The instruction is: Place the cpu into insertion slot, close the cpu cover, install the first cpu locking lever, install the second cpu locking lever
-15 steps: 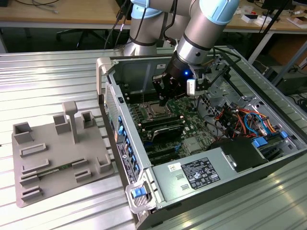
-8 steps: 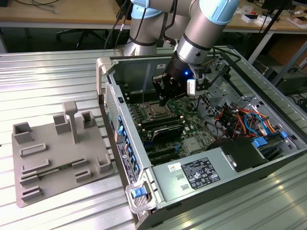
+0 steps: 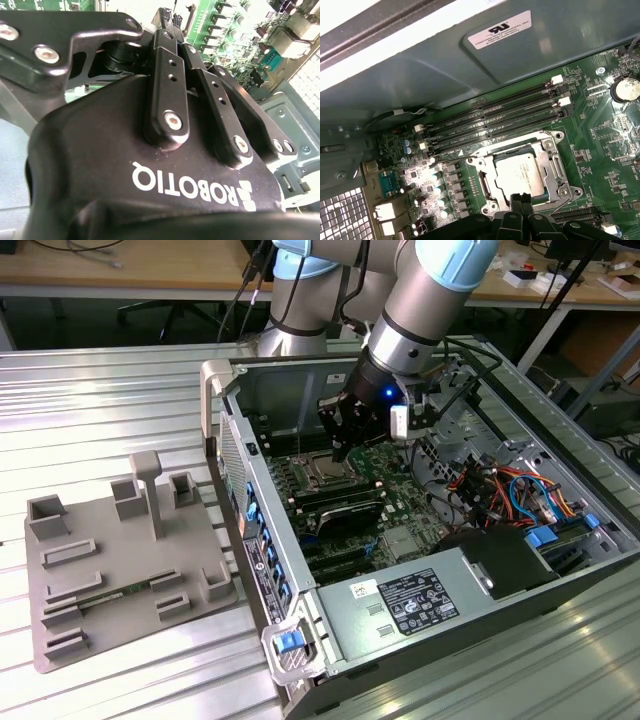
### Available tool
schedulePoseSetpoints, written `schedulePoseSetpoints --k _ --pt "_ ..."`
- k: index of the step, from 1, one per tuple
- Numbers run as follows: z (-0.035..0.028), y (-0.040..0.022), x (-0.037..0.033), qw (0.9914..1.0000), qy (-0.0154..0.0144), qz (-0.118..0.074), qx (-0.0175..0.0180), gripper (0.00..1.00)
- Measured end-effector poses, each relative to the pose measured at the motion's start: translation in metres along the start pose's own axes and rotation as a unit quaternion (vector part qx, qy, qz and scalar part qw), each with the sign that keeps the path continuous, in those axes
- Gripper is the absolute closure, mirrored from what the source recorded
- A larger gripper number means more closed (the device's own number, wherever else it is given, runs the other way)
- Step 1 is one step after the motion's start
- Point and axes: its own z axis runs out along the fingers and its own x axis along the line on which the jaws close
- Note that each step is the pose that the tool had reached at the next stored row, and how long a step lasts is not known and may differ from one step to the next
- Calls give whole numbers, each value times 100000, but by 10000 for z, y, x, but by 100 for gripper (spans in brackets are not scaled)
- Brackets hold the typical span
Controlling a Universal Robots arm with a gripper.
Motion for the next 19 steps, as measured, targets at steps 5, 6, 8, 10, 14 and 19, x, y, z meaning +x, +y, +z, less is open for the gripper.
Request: schedulePoseSetpoints --k 5,6,8,10,14,19 --pt "0 0 0 100000 -7 -294 42 89" --pt "0 0 0 99999 -9 -334 50 89" --pt "0 0 0 99999 -11 -483 75 89" --pt "0 0 0 99998 -15 -686 103 89" --pt "0 0 0 99995 -22 -1026 154 89" --pt "0 0 0 99972 -36 -2327 308 89"
